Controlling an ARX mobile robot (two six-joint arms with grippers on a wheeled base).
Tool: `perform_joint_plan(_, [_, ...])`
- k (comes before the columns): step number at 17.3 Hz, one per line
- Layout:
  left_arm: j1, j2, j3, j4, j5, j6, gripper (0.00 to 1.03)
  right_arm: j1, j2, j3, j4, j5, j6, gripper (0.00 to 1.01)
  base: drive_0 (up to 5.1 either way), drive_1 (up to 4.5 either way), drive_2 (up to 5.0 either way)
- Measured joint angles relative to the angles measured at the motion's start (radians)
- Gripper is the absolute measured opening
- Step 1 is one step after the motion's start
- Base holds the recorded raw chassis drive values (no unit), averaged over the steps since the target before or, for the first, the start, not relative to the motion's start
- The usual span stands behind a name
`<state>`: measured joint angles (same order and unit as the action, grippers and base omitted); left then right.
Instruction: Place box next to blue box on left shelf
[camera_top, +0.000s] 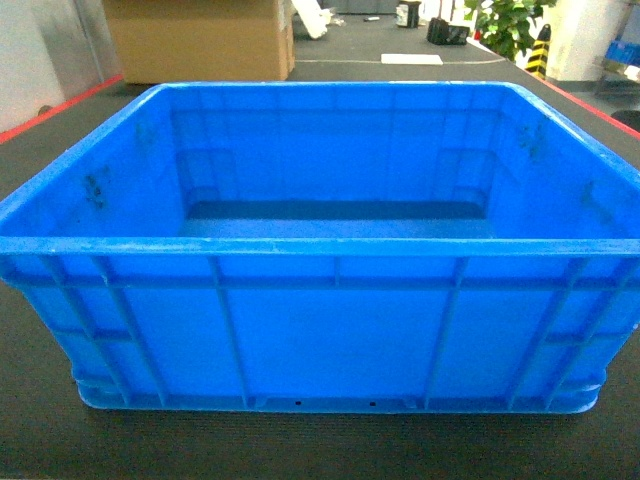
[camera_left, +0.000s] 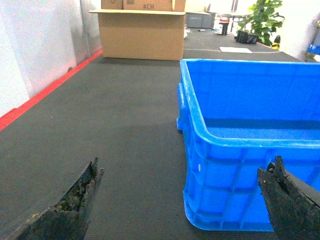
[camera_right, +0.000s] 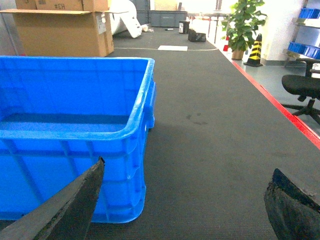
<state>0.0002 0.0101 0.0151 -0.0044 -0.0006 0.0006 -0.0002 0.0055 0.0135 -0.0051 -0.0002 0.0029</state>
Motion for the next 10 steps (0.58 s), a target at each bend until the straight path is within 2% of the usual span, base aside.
perform_joint_plan(10, [0.0, 0.0, 0.0, 0.0, 0.0, 0.0, 0.98, 0.0, 0.0, 0.0, 0.0, 0.0, 0.0, 0.98, 0.0, 0.0, 0.0])
